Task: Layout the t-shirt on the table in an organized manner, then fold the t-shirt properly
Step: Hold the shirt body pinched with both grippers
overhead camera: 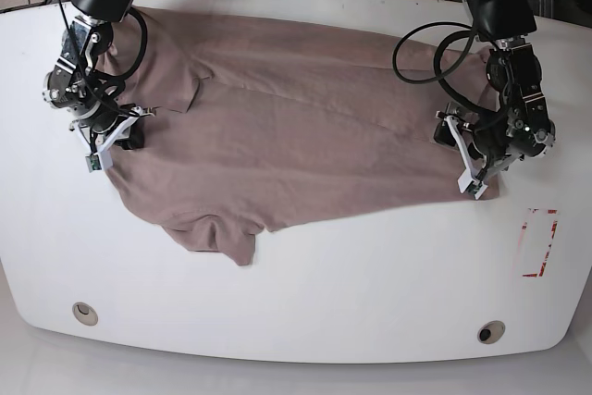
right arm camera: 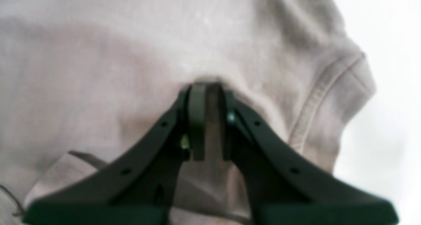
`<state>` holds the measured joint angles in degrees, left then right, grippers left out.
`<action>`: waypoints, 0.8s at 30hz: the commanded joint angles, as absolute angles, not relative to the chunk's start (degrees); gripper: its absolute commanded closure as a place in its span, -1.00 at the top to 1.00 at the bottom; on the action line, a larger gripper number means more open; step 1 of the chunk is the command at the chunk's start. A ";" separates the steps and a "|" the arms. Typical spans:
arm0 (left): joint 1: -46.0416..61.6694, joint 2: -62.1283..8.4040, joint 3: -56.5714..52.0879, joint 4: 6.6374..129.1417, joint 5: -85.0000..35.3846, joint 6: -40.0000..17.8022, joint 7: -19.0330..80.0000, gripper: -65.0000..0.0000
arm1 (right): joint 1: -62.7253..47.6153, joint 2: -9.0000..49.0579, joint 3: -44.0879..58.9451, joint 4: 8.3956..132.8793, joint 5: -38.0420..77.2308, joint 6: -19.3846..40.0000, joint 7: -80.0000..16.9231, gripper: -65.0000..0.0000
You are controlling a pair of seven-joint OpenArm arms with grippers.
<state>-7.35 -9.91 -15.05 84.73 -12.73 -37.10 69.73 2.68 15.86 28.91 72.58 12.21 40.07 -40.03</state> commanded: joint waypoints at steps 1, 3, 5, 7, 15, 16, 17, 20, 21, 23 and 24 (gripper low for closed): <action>-8.40 -10.42 -15.16 85.58 -12.53 -36.97 69.14 0.22 | 2.51 16.31 28.97 72.48 10.24 40.00 -42.51 -0.80; -8.40 -10.42 -15.16 85.58 -12.53 -36.97 69.14 0.22 | 2.51 16.31 28.97 72.48 10.24 40.00 -42.51 -0.80; -8.40 -10.42 -15.16 85.58 -12.35 -36.97 69.14 0.22 | 2.51 16.31 28.97 72.48 10.24 40.00 -42.51 -0.80; -8.40 -10.33 -15.16 85.49 -12.35 -36.97 69.14 0.22 | 2.51 16.31 28.97 72.48 10.24 40.00 -42.51 -0.80; -8.84 -10.33 -15.16 81.80 -12.35 -36.97 69.14 0.14 | 2.51 16.31 28.97 72.48 10.24 40.00 -42.51 -0.80; -8.84 -10.33 -15.16 81.45 -12.35 -36.97 69.14 0.07 | 2.51 16.31 28.97 72.48 10.24 40.00 -42.51 -0.80; -8.84 -10.33 -15.16 81.01 -12.35 -36.97 69.14 -0.05 | 2.51 16.31 28.97 72.48 10.24 40.00 -42.51 -0.80; -8.84 -10.33 -15.16 80.84 -12.62 -36.97 69.14 -0.41 | 2.51 16.31 28.97 72.48 10.24 40.00 -42.51 -0.80; -8.84 -10.33 -15.16 80.92 -12.62 -36.97 69.14 -0.50 | 2.51 16.31 28.97 72.48 10.24 40.00 -42.51 -0.80; -8.84 -10.24 -15.16 81.45 -12.62 -36.97 69.14 -0.68 | 2.42 16.31 28.97 72.48 10.24 40.00 -42.51 -0.80; -8.84 -10.24 -15.16 81.80 -12.62 -36.97 69.14 -0.74 | 2.42 16.31 28.97 72.48 10.24 40.00 -42.51 -0.80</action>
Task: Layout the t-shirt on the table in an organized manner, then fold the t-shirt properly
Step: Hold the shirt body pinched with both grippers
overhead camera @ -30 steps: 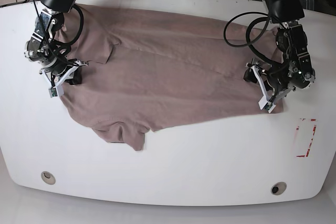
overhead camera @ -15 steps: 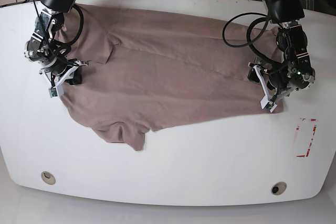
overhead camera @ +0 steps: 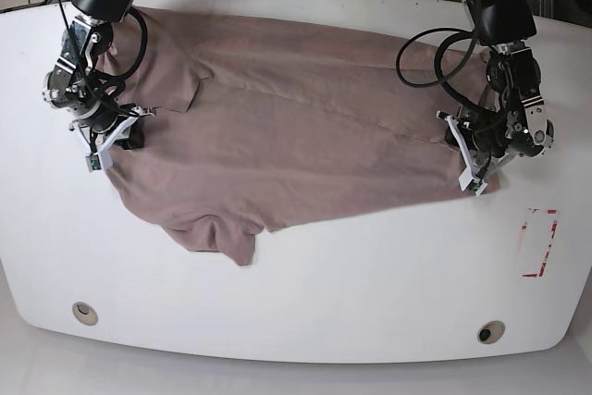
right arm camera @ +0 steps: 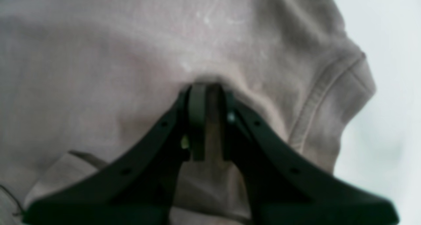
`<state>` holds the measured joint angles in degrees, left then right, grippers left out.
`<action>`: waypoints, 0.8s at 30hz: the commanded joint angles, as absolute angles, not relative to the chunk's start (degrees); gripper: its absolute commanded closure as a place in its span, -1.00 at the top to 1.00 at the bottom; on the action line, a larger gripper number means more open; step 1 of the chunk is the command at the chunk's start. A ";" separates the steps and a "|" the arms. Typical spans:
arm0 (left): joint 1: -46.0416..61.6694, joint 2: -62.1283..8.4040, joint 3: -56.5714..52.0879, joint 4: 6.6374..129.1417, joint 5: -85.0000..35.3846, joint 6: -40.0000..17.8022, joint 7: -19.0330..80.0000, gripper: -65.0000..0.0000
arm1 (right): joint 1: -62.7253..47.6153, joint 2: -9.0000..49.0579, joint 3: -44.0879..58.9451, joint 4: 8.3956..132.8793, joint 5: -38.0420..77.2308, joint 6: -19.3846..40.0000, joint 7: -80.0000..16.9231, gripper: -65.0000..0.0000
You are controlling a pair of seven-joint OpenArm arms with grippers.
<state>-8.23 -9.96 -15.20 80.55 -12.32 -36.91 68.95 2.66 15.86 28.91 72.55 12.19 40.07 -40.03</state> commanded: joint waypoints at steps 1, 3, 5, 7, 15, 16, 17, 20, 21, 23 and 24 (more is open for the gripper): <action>-8.84 -10.24 -15.16 82.07 -12.70 -36.97 69.14 -0.79 | 2.42 16.31 28.97 72.48 10.24 40.00 -42.51 -0.80; -8.66 -10.24 -15.16 82.95 -12.70 -36.97 69.14 -0.81 | 2.42 16.31 28.97 72.48 10.24 40.00 -42.51 -0.80; -8.57 -10.24 -15.16 84.26 -12.70 -36.97 69.14 -0.81 | 2.42 16.31 28.97 72.48 10.24 40.00 -42.51 -0.80; -8.48 -10.24 -15.16 85.49 -12.70 -36.97 69.14 -0.81 | 2.42 16.31 28.97 72.48 10.24 40.00 -42.51 -0.80; -8.66 -10.51 -15.16 86.37 -12.70 -37.05 69.14 -0.62 | 2.42 16.22 28.97 72.48 10.24 40.00 -42.51 -0.80; -8.66 -10.51 -15.16 86.37 -12.70 -37.05 69.14 -0.54 | 2.42 16.22 28.97 72.48 10.24 40.00 -42.51 -0.80; -8.57 -10.59 -15.16 86.37 -12.70 -37.05 69.14 -0.47 | 2.42 16.22 28.97 72.48 10.24 40.00 -42.51 -0.80; -8.48 -10.59 -15.16 86.37 -12.70 -37.05 69.14 -0.36 | 2.51 16.22 28.97 72.48 10.24 40.00 -42.51 -0.80; -8.48 -10.59 -15.16 86.37 -12.70 -37.05 69.14 -0.38 | 2.51 16.22 28.97 72.48 10.24 40.00 -42.51 -0.80; -8.48 -10.59 -15.16 86.37 -12.70 -37.05 69.14 -0.45 | 2.51 16.22 28.97 72.48 10.24 40.00 -42.51 -0.80; -8.48 -10.59 -15.16 86.37 -12.70 -37.05 69.14 -0.50 | 2.51 16.22 28.97 72.48 10.24 40.00 -42.51 -0.80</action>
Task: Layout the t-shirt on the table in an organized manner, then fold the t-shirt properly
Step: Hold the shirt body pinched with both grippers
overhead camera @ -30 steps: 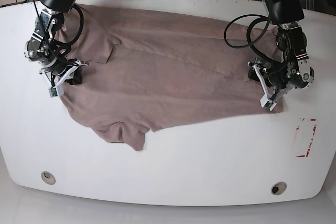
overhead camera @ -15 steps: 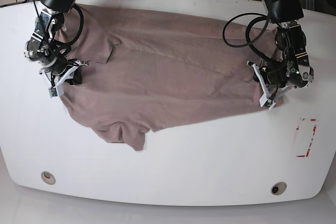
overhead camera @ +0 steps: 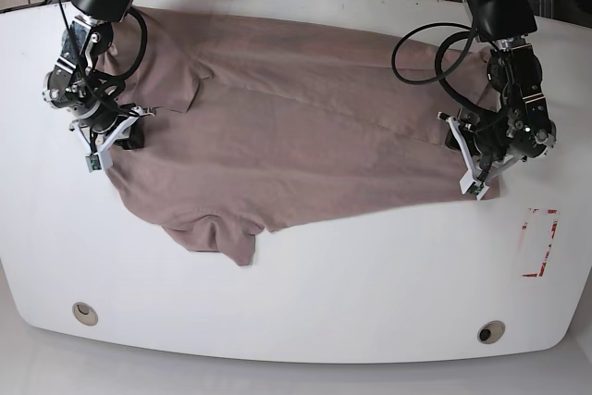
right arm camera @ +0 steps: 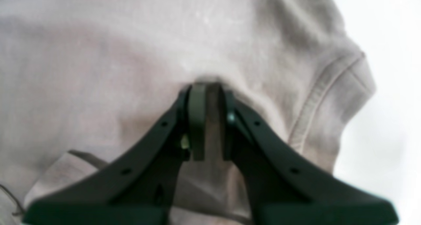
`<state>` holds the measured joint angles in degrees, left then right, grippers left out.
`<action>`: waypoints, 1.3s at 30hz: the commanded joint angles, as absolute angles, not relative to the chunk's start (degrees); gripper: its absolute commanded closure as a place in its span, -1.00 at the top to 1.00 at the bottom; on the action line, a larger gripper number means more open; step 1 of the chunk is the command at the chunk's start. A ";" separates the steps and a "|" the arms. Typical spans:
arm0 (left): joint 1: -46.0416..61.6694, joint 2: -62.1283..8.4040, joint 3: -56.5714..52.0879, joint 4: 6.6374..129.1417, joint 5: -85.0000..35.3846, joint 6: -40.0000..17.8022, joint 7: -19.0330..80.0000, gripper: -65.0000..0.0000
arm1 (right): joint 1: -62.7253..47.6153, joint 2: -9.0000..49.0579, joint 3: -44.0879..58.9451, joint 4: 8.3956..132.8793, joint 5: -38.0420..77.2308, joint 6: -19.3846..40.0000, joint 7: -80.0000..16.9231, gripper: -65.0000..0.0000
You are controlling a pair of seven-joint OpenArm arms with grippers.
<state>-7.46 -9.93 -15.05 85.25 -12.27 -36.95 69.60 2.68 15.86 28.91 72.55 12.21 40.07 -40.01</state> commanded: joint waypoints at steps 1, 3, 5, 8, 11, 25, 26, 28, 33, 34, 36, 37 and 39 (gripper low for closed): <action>-8.48 -10.59 -15.16 86.37 -12.70 -37.05 69.14 -0.58 | 2.51 16.22 28.97 72.48 10.24 40.00 -42.51 -0.80; -8.48 -10.51 -15.16 86.37 -12.70 -37.05 69.14 -0.68 | 2.51 16.22 28.97 72.48 10.24 40.00 -42.51 -0.80; -8.48 -10.42 -15.16 86.37 -12.70 -37.05 69.14 -0.76 | 2.51 16.22 28.97 72.48 10.24 40.00 -42.51 -0.80; -8.57 -10.33 -15.16 86.29 -12.44 -37.05 69.14 -0.76 | 2.51 16.22 28.97 72.48 10.24 40.00 -42.51 -0.80; -8.66 -10.33 -15.08 86.20 -12.35 -37.05 69.14 -0.67 | 2.51 16.22 28.97 72.48 10.24 40.00 -42.51 -0.80; -9.10 -10.59 -15.08 86.02 -12.35 -36.62 69.05 -0.22 | 2.51 16.22 28.88 72.48 10.24 40.00 -42.51 -0.80; -9.36 -10.59 -15.08 85.93 -12.26 -36.62 69.05 -0.22 | 2.51 16.22 28.88 72.48 10.24 40.00 -42.51 -0.80; -10.15 -10.51 -15.08 85.41 -12.26 -36.62 69.05 -0.22 | 2.51 16.22 28.88 72.48 10.24 40.00 -42.51 -0.80; -11.03 -10.59 -15.08 81.27 -12.26 -36.62 68.97 -0.22 | 2.51 16.22 28.88 72.48 10.24 40.00 -42.51 -0.80; -11.03 -10.59 -15.08 80.84 -12.26 -36.62 68.88 -0.22 | 2.51 16.22 28.88 72.48 10.24 40.00 -42.51 -0.80; -11.03 -10.59 -15.08 80.84 -12.26 -36.62 68.00 -0.22 | 2.51 16.22 28.88 72.48 10.24 40.00 -42.51 -0.80; -11.03 -10.59 -15.08 80.92 -12.26 -36.62 67.56 -0.22 | 2.51 16.22 28.88 72.48 10.24 40.00 -42.51 -0.80; -10.95 -10.59 -15.08 80.66 -12.26 -36.62 66.77 -0.23 | 2.51 16.22 28.88 72.48 10.24 40.00 -42.51 -0.80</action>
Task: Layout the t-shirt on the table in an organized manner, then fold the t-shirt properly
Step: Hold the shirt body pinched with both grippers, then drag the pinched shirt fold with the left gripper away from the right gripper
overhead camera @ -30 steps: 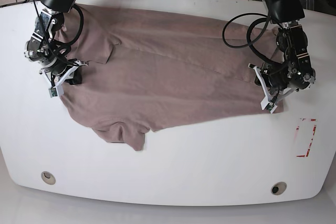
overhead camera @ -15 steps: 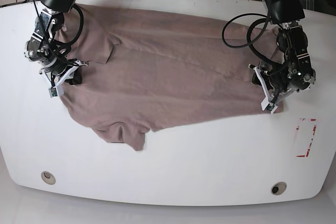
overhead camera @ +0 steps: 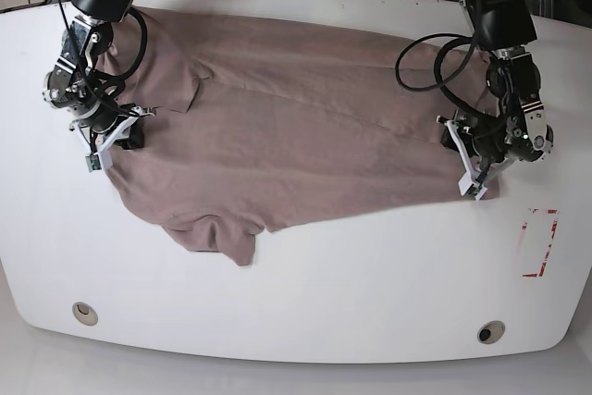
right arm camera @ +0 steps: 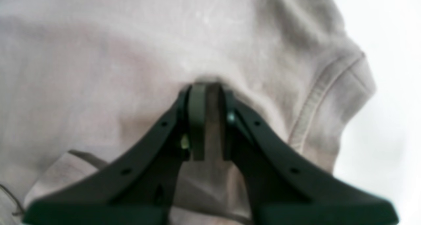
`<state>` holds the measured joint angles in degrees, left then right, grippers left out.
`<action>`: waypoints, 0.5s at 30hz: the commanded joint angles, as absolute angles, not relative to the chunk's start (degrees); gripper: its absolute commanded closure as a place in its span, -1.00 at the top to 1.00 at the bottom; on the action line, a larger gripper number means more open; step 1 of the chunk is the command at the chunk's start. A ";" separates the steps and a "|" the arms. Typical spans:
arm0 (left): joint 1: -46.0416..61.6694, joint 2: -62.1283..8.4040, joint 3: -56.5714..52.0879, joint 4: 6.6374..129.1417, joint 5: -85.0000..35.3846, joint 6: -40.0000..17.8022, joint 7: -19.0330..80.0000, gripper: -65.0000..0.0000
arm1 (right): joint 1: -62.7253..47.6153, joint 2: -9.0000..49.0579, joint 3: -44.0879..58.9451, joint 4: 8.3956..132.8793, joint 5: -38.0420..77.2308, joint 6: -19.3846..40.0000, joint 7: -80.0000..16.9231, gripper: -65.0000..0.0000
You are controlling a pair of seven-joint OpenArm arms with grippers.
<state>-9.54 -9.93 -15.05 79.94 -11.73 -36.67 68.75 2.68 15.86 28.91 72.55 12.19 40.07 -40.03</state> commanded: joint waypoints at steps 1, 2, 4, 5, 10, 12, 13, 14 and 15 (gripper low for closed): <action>-10.95 -10.59 -15.08 80.57 -12.26 -36.62 66.51 -0.23 | 2.51 16.22 28.88 72.48 10.24 40.00 -42.51 -0.80; -10.95 -10.59 -15.08 80.48 -12.26 -36.62 66.42 -0.23 | 2.51 16.22 28.88 72.48 10.24 40.00 -42.51 -0.80; -10.95 -10.59 -15.08 80.48 -12.26 -36.62 66.42 -0.23 | 2.51 16.22 28.97 72.48 10.24 40.00 -42.51 -0.80; -10.95 -10.59 -15.08 80.57 -12.26 -36.62 66.42 -0.23 | 2.51 16.22 28.97 72.48 10.24 40.00 -42.51 -0.80; -10.95 -10.51 -15.08 80.75 -12.26 -36.62 66.33 -0.53 | 2.51 16.22 28.97 72.48 10.24 40.00 -42.51 -0.80; -10.95 -10.51 -15.08 80.75 -12.26 -36.62 66.33 -0.80 | 2.51 16.22 28.97 72.48 10.24 40.00 -42.51 -0.80; -10.95 -10.51 -14.99 80.75 -12.26 -36.79 66.33 -0.95 | 2.51 16.22 28.97 72.48 10.24 40.00 -42.51 -0.80; -10.95 -10.51 -14.99 80.75 -12.26 -36.88 66.33 -1.00 | 2.51 16.22 28.97 72.48 10.24 40.00 -42.51 -0.80; -10.95 -10.51 -14.99 80.84 -12.26 -36.88 66.33 -1.00 | 2.51 16.22 28.97 72.48 10.24 40.00 -42.51 -0.80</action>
